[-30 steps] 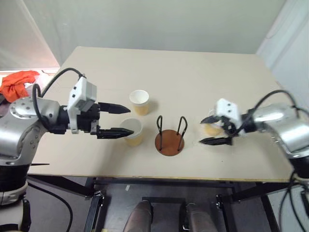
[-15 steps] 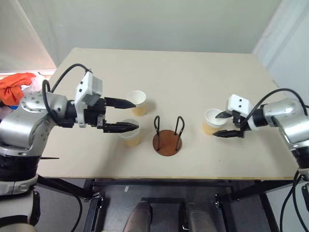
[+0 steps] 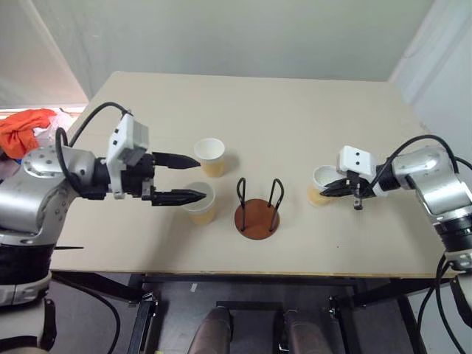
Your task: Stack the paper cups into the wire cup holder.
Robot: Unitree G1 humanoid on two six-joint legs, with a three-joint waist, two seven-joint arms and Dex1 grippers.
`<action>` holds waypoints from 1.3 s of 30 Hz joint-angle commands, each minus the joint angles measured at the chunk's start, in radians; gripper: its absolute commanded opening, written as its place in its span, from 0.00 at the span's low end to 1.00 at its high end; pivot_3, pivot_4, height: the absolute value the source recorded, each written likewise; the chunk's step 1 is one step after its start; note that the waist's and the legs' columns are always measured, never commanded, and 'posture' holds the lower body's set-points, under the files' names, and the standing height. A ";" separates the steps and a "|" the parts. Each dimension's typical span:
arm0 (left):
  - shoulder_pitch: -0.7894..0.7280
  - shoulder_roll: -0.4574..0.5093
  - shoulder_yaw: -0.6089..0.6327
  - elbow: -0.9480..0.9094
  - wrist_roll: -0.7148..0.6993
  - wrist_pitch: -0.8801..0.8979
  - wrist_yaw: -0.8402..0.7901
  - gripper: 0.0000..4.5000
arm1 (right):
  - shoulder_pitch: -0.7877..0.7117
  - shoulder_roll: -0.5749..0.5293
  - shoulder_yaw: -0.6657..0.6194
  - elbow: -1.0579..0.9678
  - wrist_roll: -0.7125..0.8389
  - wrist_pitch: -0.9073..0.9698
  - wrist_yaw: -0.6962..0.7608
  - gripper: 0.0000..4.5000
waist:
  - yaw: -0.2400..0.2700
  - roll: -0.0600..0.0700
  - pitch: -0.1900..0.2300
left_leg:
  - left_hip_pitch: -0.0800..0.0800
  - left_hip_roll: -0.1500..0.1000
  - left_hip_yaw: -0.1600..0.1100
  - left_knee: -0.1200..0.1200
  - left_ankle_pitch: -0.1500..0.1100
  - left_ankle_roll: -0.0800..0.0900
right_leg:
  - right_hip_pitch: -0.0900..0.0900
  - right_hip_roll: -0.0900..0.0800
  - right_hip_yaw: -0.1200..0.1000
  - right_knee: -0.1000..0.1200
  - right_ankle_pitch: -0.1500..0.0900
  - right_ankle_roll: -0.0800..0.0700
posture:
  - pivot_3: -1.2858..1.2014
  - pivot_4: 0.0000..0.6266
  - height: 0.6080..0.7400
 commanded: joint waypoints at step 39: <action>0.155 0.179 0.272 -0.041 -0.152 0.041 -0.087 0.89 | -0.220 0.192 0.115 -0.217 0.030 -0.047 0.057 0.01 | -0.005 -0.002 -0.001 | 0.000 0.003 -0.002 -0.001 -0.002 -0.006 | -0.003 0.002 -0.001 0.004 -0.005 -0.009 | 0.52 0.24 1.00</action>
